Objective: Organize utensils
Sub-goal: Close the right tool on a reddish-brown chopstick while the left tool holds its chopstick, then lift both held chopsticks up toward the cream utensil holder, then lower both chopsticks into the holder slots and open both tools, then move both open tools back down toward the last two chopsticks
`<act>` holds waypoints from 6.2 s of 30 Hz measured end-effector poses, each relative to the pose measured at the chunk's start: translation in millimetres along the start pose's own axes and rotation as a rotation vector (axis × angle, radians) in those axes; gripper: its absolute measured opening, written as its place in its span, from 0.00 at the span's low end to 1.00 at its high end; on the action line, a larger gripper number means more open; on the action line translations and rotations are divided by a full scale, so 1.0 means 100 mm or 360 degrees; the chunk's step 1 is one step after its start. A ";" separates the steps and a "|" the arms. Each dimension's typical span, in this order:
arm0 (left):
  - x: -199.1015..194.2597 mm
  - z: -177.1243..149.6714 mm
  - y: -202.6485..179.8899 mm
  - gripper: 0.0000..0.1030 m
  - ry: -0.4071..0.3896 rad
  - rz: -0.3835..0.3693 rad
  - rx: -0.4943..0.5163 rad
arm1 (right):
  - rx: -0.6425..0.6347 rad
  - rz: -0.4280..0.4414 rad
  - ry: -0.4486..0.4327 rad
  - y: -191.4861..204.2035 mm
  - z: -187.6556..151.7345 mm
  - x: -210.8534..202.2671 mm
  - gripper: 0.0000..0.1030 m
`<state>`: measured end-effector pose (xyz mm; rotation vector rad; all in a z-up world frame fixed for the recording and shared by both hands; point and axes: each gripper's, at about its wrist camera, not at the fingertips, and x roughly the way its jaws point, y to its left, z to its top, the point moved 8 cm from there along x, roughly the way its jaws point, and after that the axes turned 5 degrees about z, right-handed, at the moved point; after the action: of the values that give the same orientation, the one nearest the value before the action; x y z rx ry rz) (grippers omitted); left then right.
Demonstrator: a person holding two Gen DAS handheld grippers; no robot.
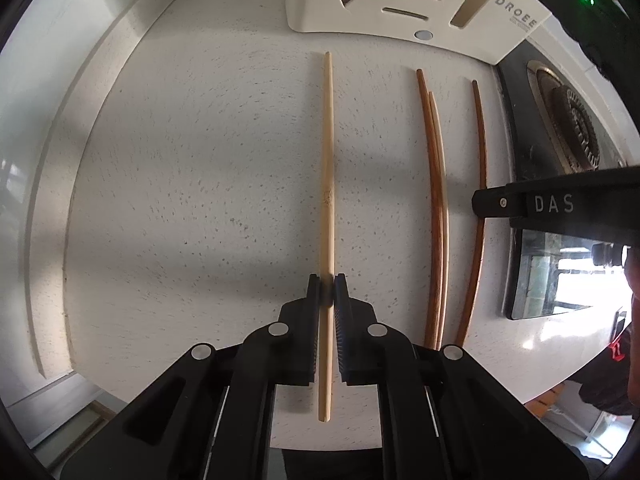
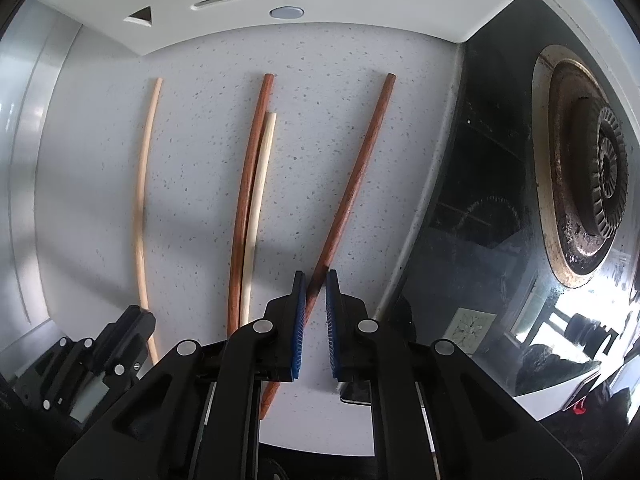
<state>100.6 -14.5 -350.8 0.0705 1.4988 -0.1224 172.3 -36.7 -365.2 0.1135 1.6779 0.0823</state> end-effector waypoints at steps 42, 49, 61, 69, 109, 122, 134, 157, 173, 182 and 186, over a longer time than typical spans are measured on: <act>0.00 0.11 -0.18 0.06 0.0092 0.0086 0.0160 | 0.0063 0.0488 -0.0255 -1.24 -0.27 -0.49 0.07; -0.15 0.04 -0.16 0.06 -0.0040 0.0031 0.0174 | 0.0006 0.0491 -0.0303 -1.16 -0.34 -0.51 0.07; -0.68 -0.23 -0.04 0.06 -0.0475 -0.0003 0.0083 | -0.0213 0.0417 -0.0663 -1.00 -0.57 -0.83 0.07; -0.93 -0.11 -0.11 0.06 -0.0708 -0.0024 0.0031 | -0.0248 0.0435 -0.0941 -0.96 -0.62 -1.31 0.07; -2.89 1.57 -0.24 0.06 -0.2119 0.0004 0.0050 | -0.0232 0.0227 -0.1991 -1.14 0.51 -2.88 0.07; -2.61 1.72 -0.11 0.06 -0.2104 0.0045 -0.0021 | -0.0224 0.0143 -0.1994 -1.20 0.69 -2.83 0.07; -2.63 1.68 -0.17 0.07 -0.2143 0.0078 0.0026 | -0.0214 0.0165 -0.1979 -1.20 0.75 -2.78 0.07; -2.97 1.53 -0.09 0.23 -0.2269 0.0118 -0.0027 | -0.0235 0.0198 -0.2030 -1.25 0.57 -2.85 0.16; -3.37 1.11 -0.11 0.36 -0.2156 0.0185 0.0037 | -0.0263 0.0293 -0.2142 -1.32 -0.07 -3.27 0.17; -2.74 0.71 -0.20 0.42 -0.1675 0.0119 0.0168 | -0.0216 0.0341 -0.2077 -1.44 -0.49 -2.95 0.17; -2.28 0.57 -0.28 0.47 -0.1394 0.0076 0.0250 | -0.0165 0.0343 -0.1989 -1.51 -0.57 -2.67 0.16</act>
<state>137.9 -40.7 -118.3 0.1556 0.6110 -0.2006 140.0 -218.6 -114.2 0.2108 0.4088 0.2081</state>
